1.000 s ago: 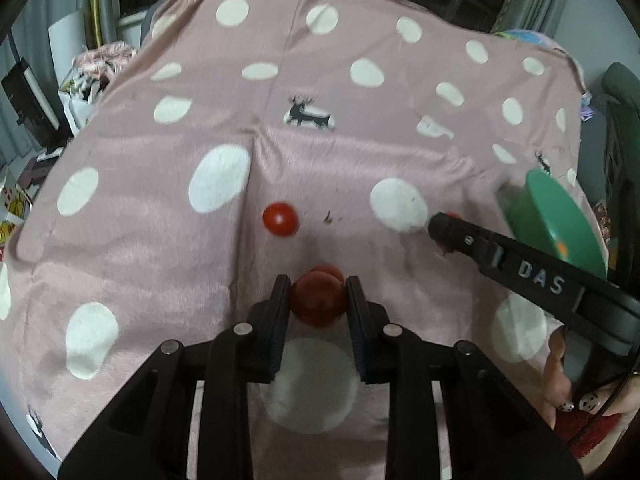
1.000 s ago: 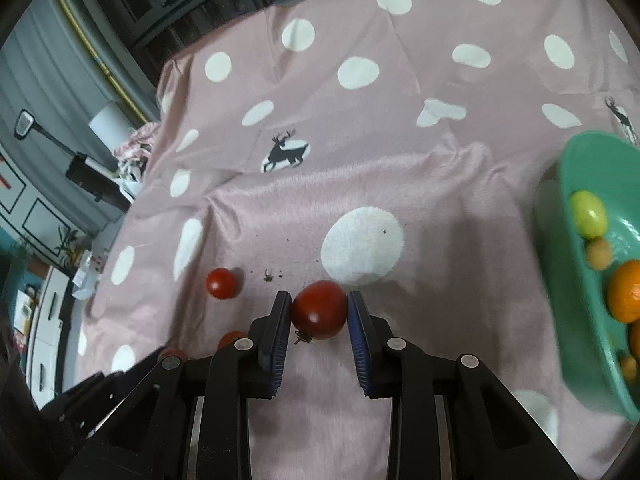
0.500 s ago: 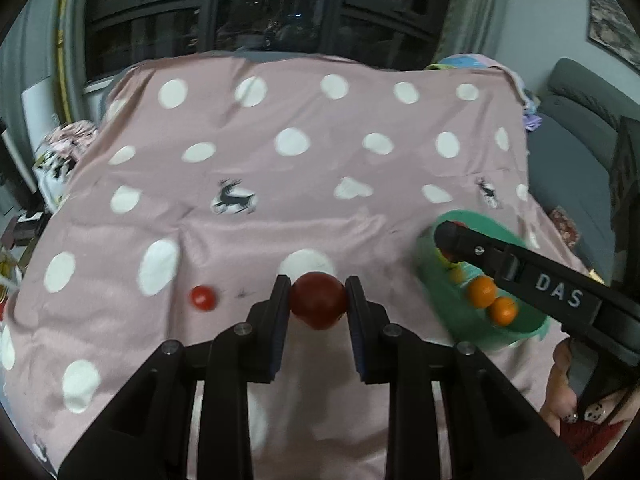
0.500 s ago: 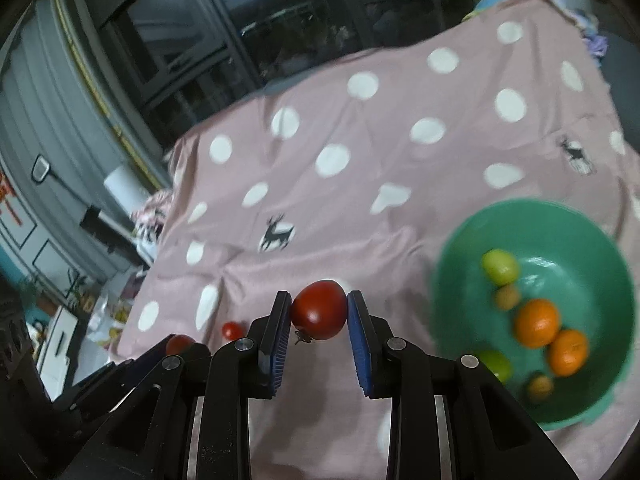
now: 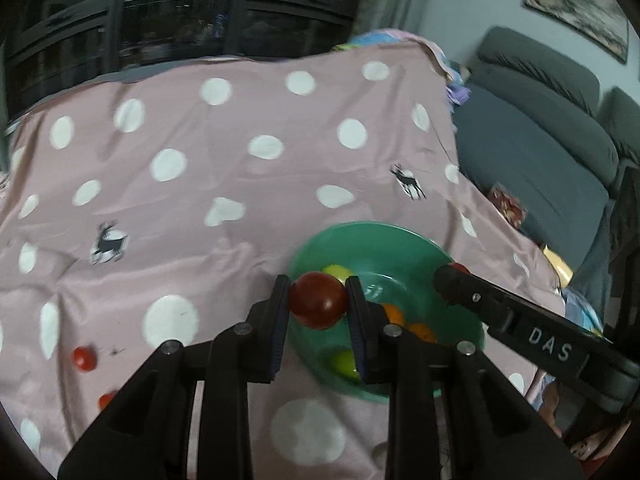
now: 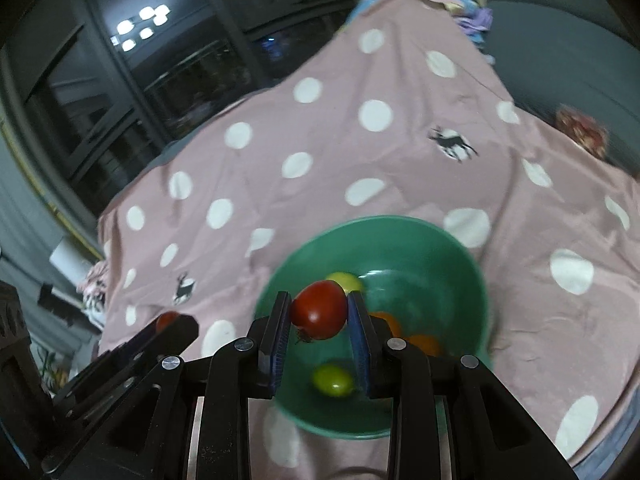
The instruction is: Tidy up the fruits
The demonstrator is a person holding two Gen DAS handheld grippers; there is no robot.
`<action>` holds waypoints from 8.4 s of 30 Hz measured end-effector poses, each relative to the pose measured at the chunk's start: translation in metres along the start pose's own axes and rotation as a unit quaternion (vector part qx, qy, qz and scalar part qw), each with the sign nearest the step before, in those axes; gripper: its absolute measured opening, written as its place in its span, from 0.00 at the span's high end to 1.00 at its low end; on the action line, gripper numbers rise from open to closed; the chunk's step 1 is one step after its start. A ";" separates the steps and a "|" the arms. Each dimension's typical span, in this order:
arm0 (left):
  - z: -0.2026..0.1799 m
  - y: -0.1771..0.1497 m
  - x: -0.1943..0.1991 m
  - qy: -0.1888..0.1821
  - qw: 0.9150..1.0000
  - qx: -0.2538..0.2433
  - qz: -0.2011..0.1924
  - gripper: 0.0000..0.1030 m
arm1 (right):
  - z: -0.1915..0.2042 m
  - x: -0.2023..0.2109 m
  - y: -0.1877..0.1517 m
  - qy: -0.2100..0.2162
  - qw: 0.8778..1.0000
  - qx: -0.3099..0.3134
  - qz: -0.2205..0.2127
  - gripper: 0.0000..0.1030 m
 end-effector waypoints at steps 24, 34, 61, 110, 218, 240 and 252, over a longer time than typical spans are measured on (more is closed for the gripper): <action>-0.020 -0.008 -0.062 -0.045 0.995 0.011 0.090 0.59 | -0.055 -0.019 0.000 -0.068 0.995 -0.045 0.052 0.69; 0.040 -0.005 0.014 0.008 0.998 0.045 0.035 0.32 | -0.037 -0.010 0.002 -0.066 0.997 -0.023 0.025 0.58; 0.211 -0.091 0.086 0.156 0.968 0.192 0.046 0.29 | 0.129 -0.055 -0.071 0.052 0.978 0.169 0.108 0.57; 0.240 -0.092 -0.018 0.133 0.953 0.213 0.167 0.62 | 0.163 -0.098 -0.128 0.092 0.961 0.174 0.193 0.69; -0.031 -0.036 -0.017 0.010 1.000 0.008 0.018 0.75 | -0.036 -0.015 -0.007 -0.032 0.998 -0.016 0.042 0.68; -0.036 -0.043 -0.040 0.009 0.999 0.011 0.050 0.75 | -0.054 -0.032 -0.011 -0.046 0.995 -0.036 0.079 0.68; -0.034 -0.032 -0.009 0.021 1.000 0.011 0.006 0.16 | -0.053 -0.019 -0.005 -0.047 0.997 -0.032 0.051 0.53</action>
Point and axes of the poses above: each gripper's, at about its wrist camera, not at the fingertips, and x roughly against the way its jaws point, z to its left, y to its top, the point moved 3 cm from there along -x, roughly the way its jaws point, and after that the axes turned 1 degree about -x, right-handed, at the moved point
